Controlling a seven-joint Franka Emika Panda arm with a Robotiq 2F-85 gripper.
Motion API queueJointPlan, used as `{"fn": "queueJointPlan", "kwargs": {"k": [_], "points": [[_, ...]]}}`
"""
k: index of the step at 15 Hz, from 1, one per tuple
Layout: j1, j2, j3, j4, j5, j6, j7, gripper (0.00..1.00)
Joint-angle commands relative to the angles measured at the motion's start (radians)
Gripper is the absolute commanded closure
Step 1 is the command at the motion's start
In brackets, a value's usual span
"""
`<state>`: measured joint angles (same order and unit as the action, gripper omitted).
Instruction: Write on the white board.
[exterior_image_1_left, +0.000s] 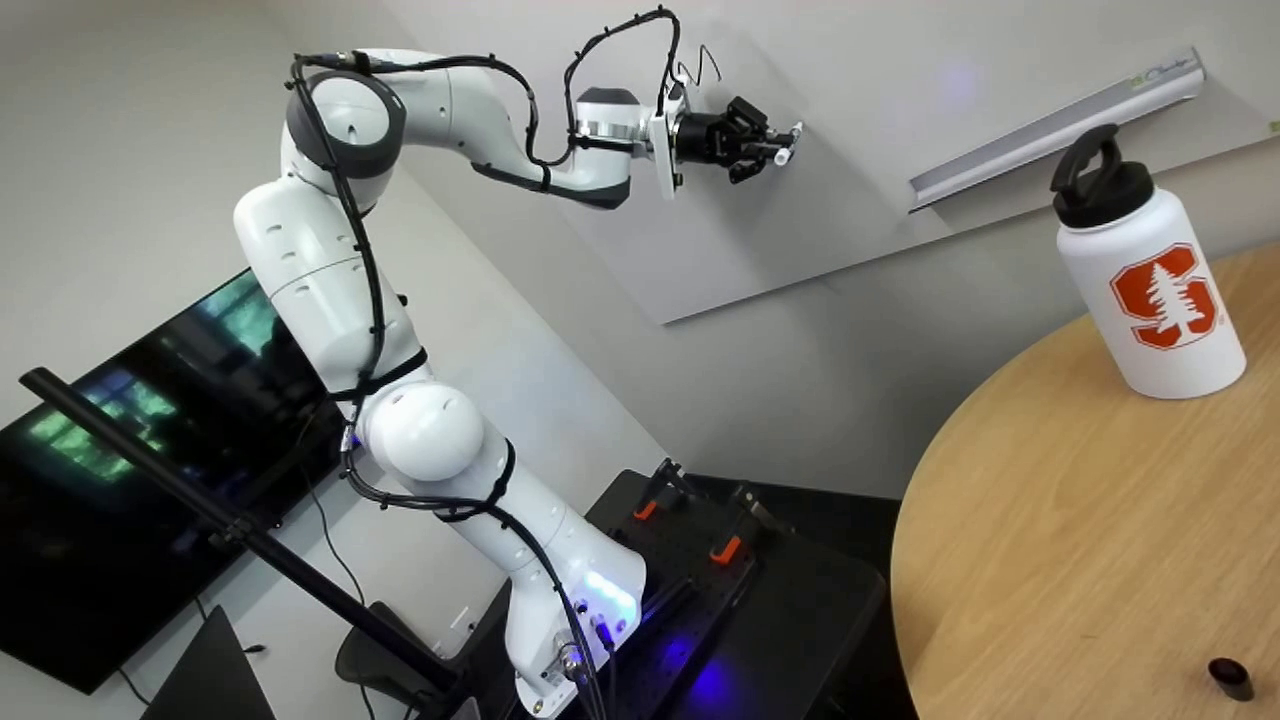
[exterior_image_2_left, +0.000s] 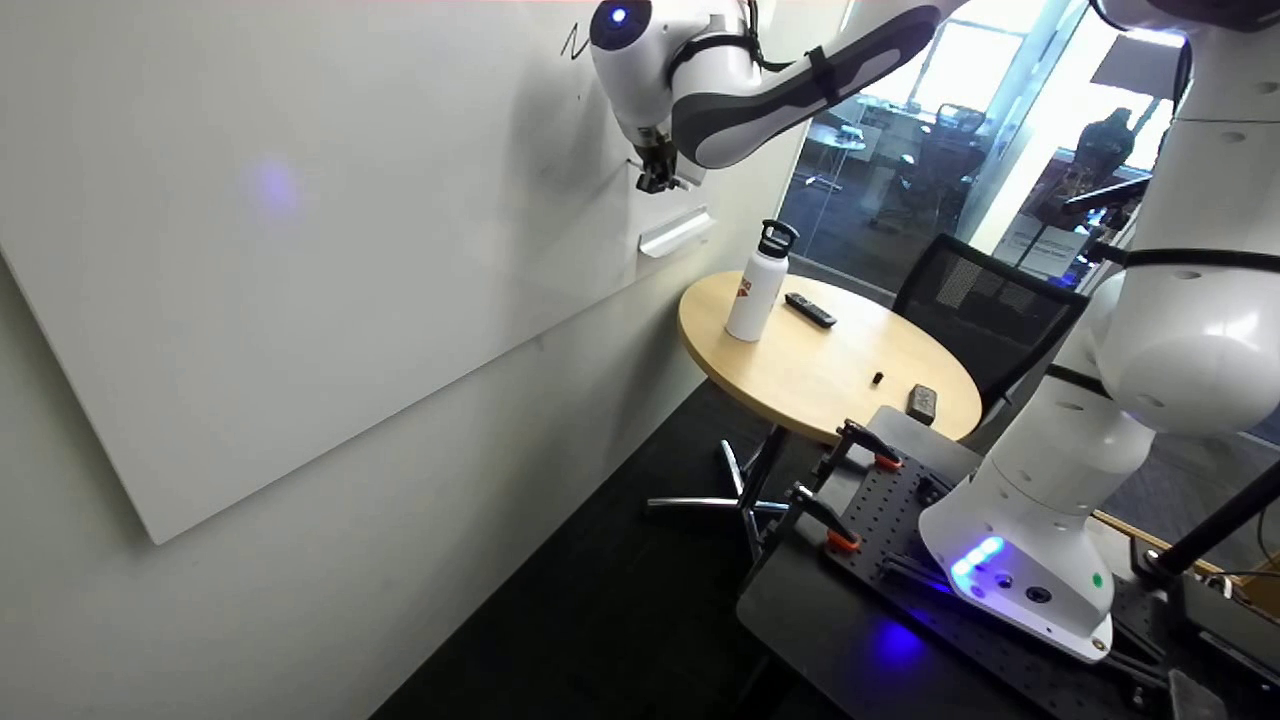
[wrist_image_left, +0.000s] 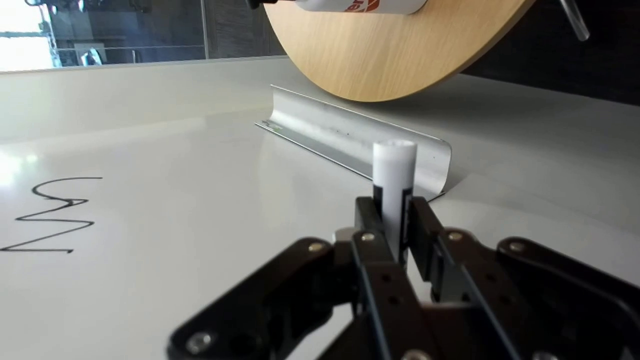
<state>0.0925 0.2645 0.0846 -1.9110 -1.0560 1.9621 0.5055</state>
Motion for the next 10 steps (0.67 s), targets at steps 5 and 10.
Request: {"fn": "queueJointPlan", "kwargs": {"k": [5,10], "points": [[0.010,0.022,-0.029,0.051,0.015,-0.044,0.035,0.92],[0.010,0.073,-0.035,0.061,0.030,-0.046,0.012,0.92]]}}
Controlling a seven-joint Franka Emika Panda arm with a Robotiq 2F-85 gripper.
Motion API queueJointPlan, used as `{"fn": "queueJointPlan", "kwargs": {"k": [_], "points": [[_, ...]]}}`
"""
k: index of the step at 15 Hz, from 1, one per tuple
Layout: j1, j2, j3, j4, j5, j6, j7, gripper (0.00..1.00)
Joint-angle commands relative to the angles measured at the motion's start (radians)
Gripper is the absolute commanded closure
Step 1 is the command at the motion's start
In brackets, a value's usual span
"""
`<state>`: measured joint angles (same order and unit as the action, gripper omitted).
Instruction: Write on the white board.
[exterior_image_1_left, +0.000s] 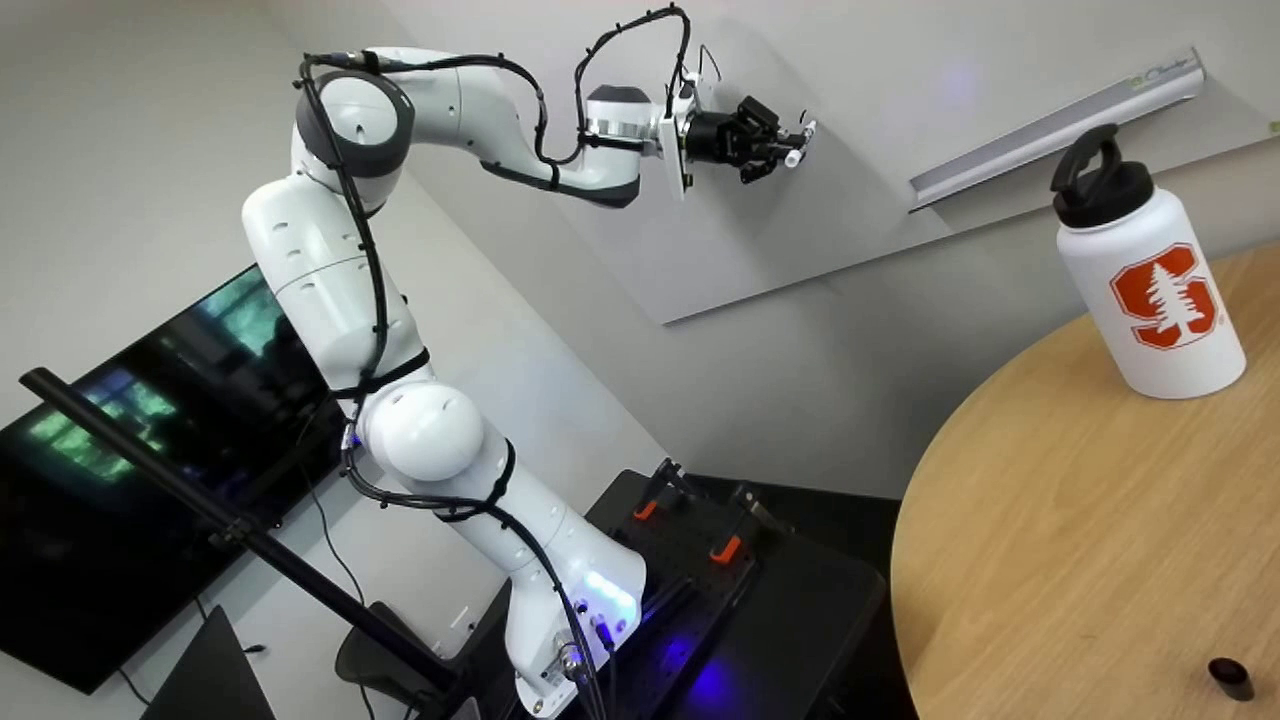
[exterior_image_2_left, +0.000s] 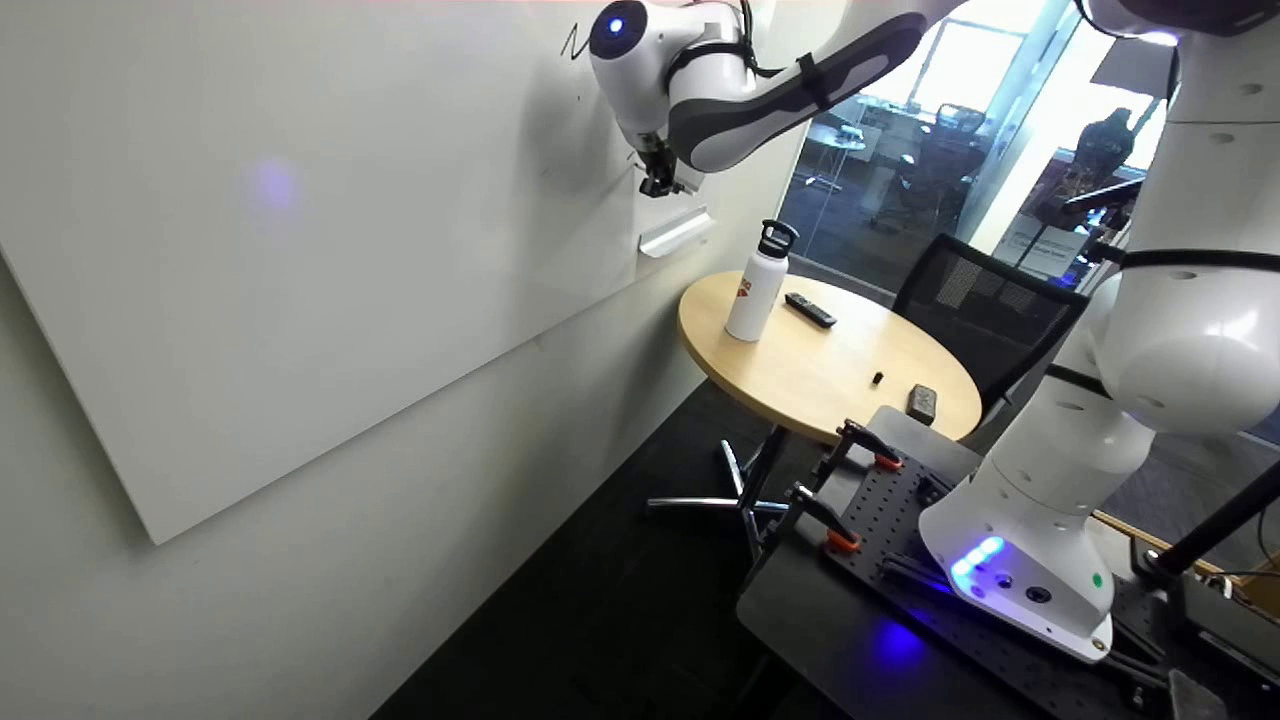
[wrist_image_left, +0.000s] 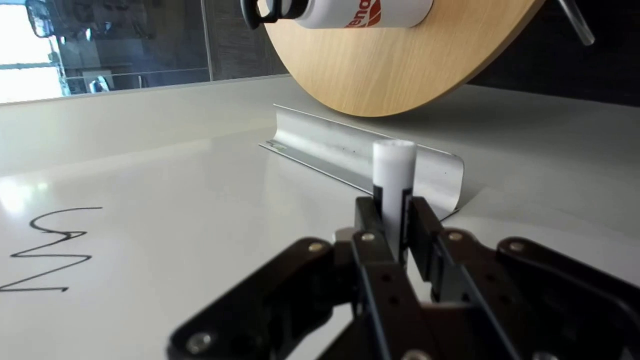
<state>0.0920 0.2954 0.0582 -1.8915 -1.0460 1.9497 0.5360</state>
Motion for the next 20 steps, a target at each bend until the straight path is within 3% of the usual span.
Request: {"fn": "queueJointPlan", "kwargs": {"k": [1,9,20], "points": [[0.009,0.049,-0.012,0.042,0.022,-0.033,-0.017,0.92],[-0.009,0.036,-0.044,0.067,0.024,-0.003,-0.009,0.92],[0.037,0.043,-0.012,0.087,0.048,-0.016,-0.034,0.92]]}}
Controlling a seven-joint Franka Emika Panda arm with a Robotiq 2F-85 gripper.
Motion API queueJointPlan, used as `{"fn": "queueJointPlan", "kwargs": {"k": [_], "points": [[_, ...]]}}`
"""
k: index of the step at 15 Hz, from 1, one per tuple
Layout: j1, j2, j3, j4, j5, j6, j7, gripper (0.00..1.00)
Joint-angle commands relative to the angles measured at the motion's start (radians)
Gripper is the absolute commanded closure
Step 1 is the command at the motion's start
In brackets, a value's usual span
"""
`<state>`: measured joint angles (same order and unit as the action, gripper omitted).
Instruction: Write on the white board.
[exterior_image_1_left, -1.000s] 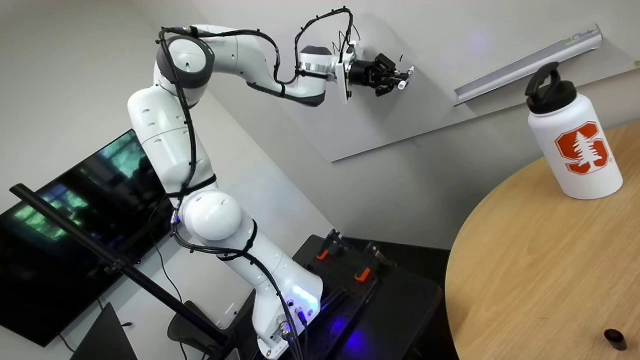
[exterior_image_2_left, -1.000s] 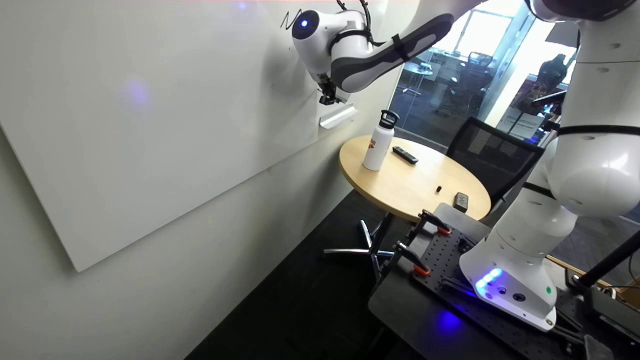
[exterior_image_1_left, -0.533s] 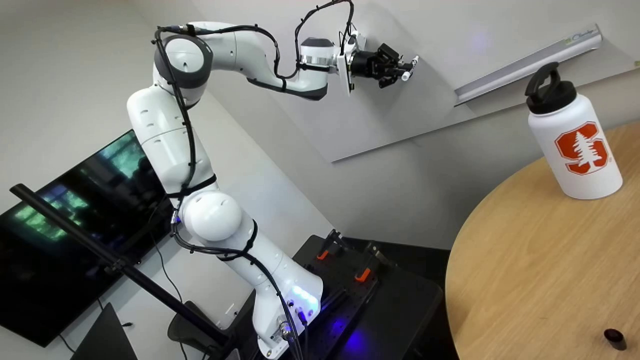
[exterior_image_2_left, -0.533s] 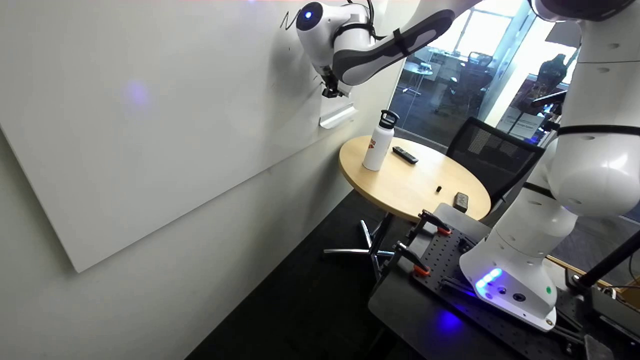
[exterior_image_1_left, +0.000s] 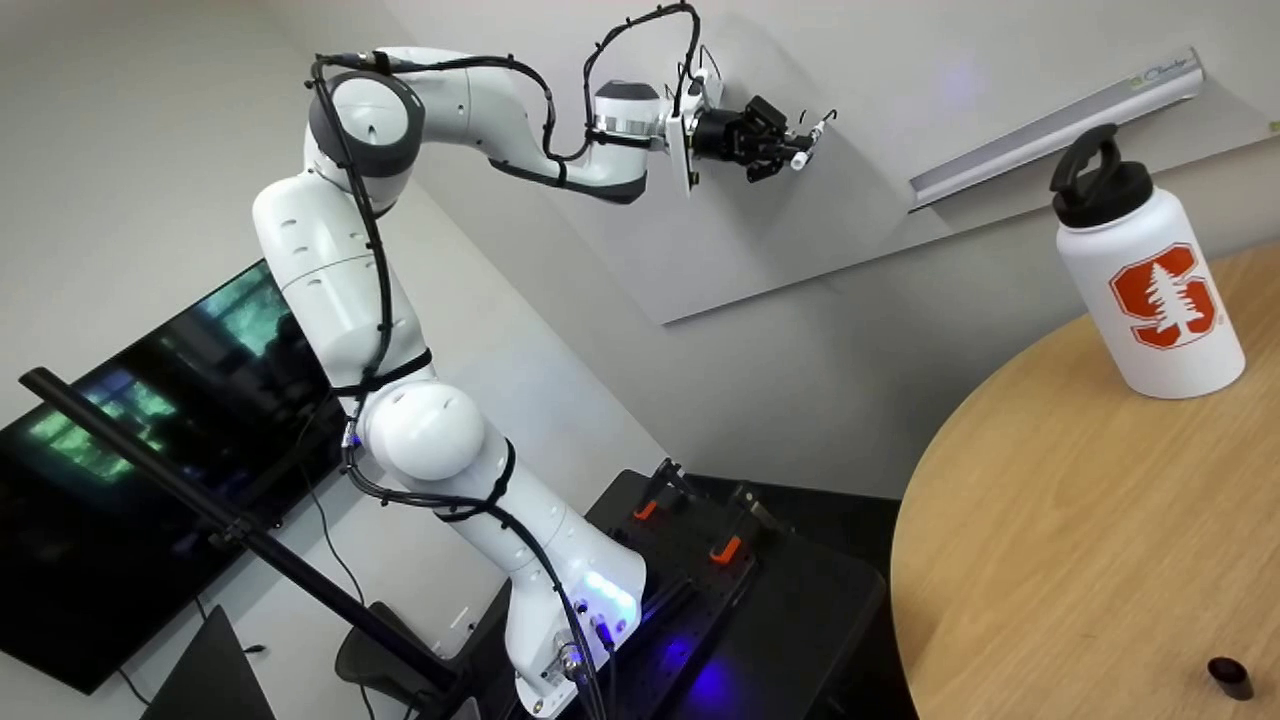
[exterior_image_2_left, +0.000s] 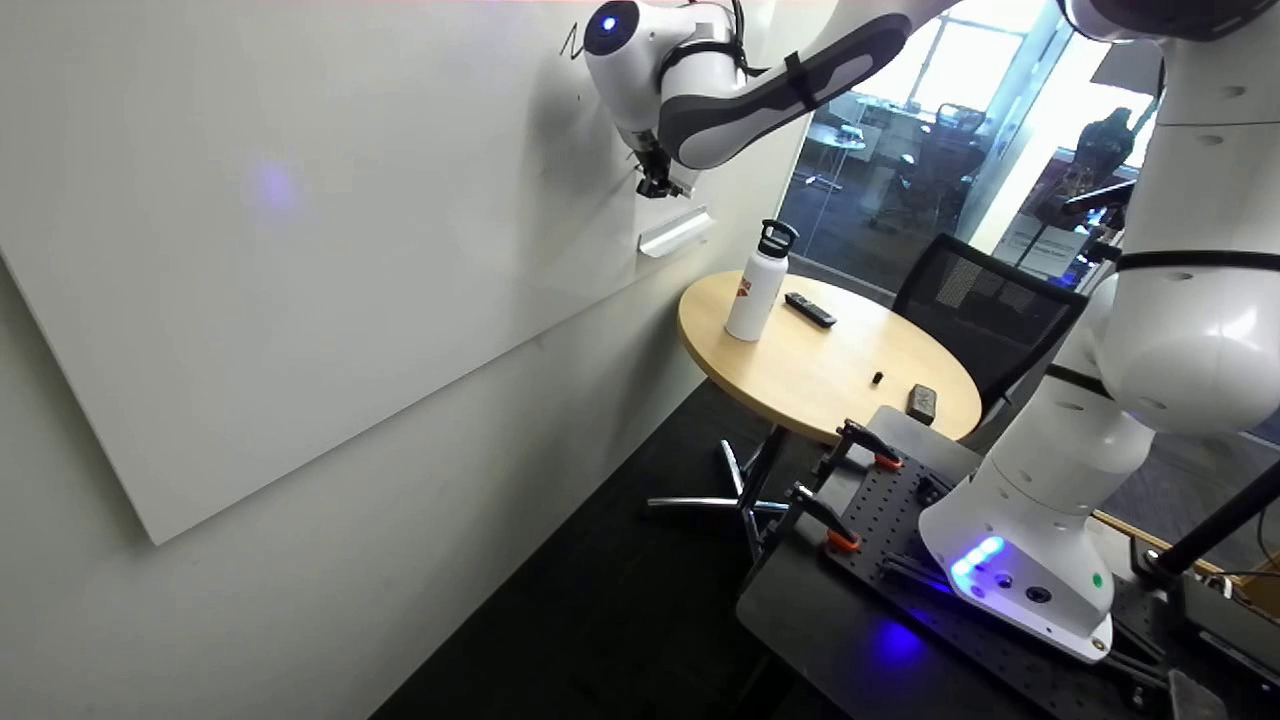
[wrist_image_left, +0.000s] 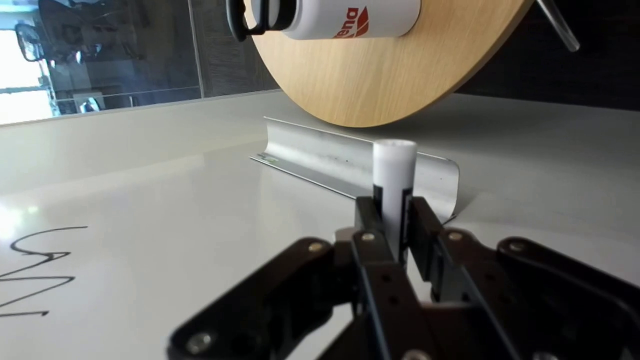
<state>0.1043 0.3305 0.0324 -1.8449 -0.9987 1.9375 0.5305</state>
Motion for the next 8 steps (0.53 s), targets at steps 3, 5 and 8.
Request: {"fn": "queueJointPlan", "kwargs": {"k": [3,5,8], "points": [[0.042,-0.007,0.021,0.040,-0.011,-0.018,-0.016,0.93],[0.053,-0.027,0.020,0.033,-0.021,-0.029,-0.002,0.92],[0.048,-0.055,0.015,0.026,-0.015,-0.035,0.010,0.92]]}}
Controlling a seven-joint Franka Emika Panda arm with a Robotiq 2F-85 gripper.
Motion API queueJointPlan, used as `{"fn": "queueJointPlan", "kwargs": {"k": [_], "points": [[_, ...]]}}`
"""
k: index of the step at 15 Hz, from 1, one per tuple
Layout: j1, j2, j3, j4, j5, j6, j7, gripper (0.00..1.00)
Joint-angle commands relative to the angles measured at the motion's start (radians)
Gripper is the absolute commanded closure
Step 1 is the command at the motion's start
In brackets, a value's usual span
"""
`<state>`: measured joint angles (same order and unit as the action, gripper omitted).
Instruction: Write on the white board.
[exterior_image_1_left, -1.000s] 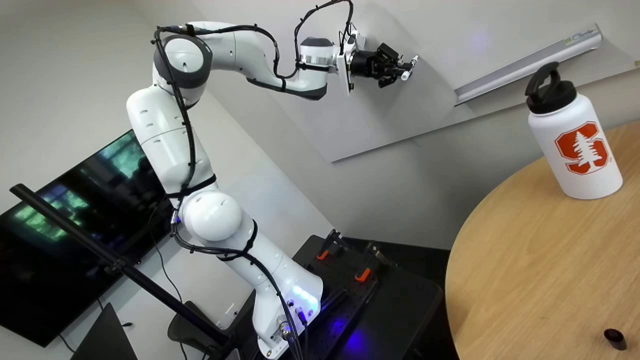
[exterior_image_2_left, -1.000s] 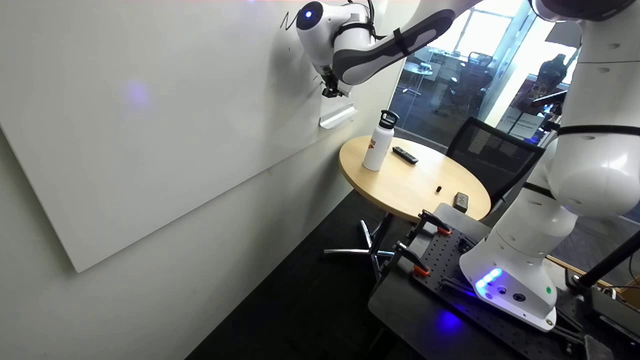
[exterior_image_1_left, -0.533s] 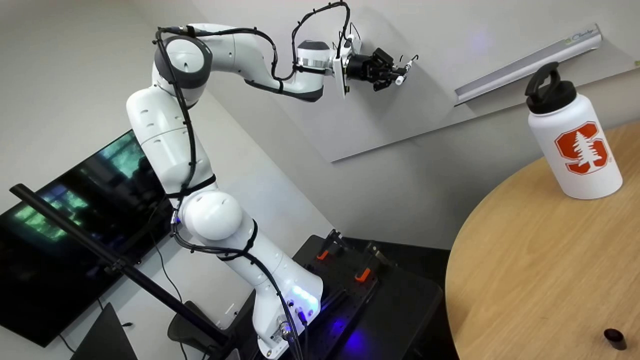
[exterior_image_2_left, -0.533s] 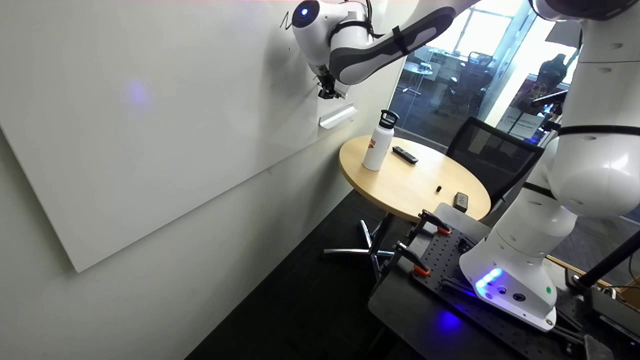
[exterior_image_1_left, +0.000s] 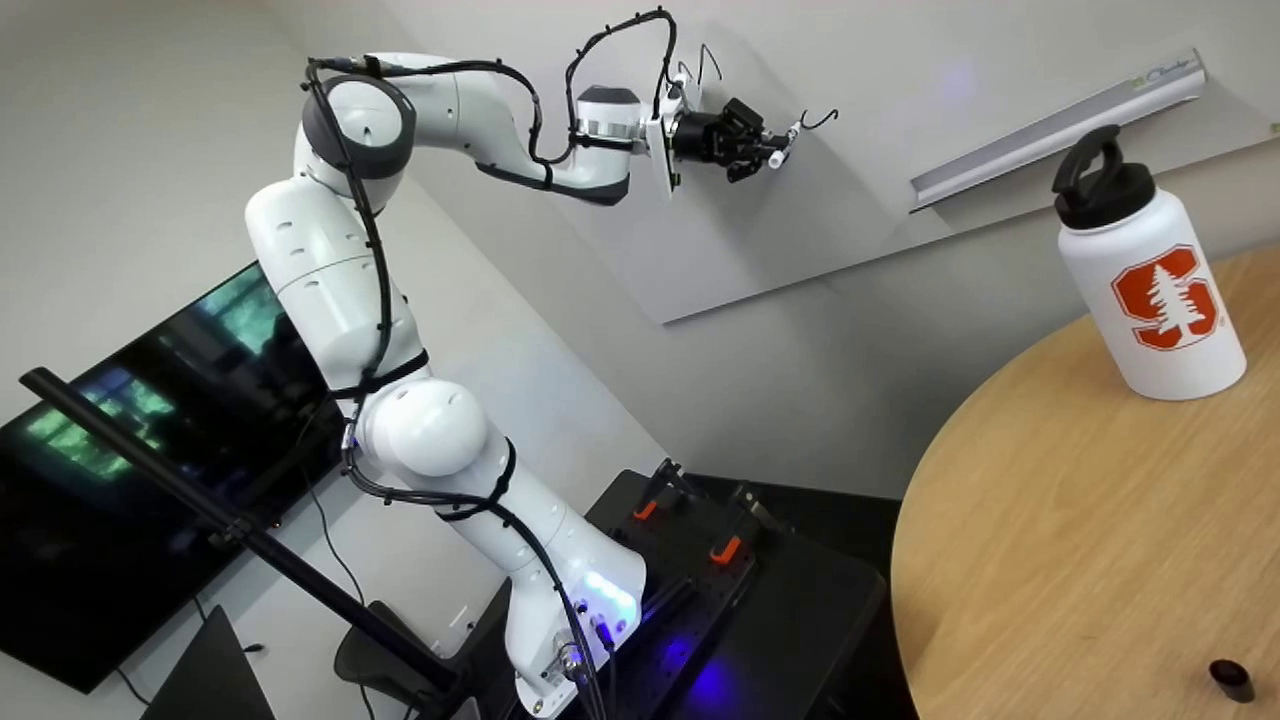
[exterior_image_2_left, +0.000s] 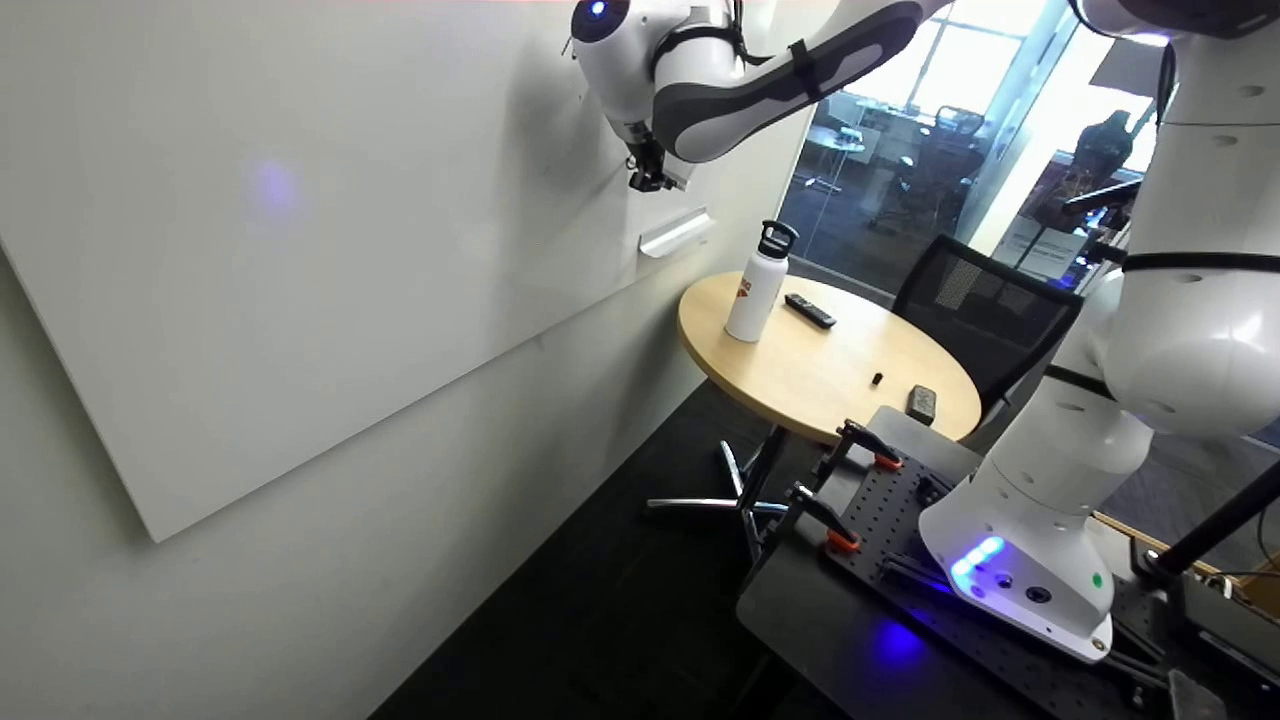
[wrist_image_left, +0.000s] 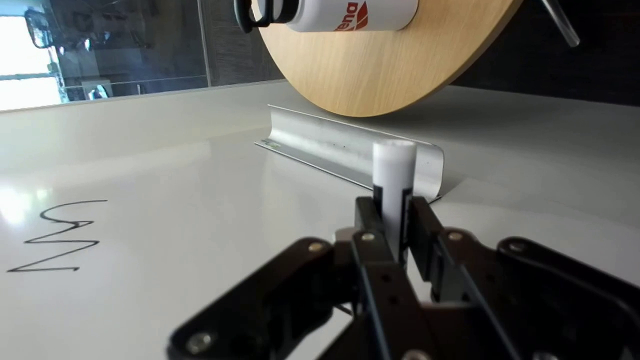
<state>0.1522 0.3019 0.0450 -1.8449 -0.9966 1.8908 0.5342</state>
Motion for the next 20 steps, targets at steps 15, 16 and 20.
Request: {"fn": "queueJointPlan", "kwargs": {"k": [15,16,20], "points": [[-0.078,0.095,-0.032,0.044,0.039,0.041,-0.026,0.92],[-0.084,0.100,-0.036,0.042,0.039,0.049,-0.028,0.92],[-0.093,0.114,-0.052,0.056,0.029,0.084,-0.033,0.92]]}}
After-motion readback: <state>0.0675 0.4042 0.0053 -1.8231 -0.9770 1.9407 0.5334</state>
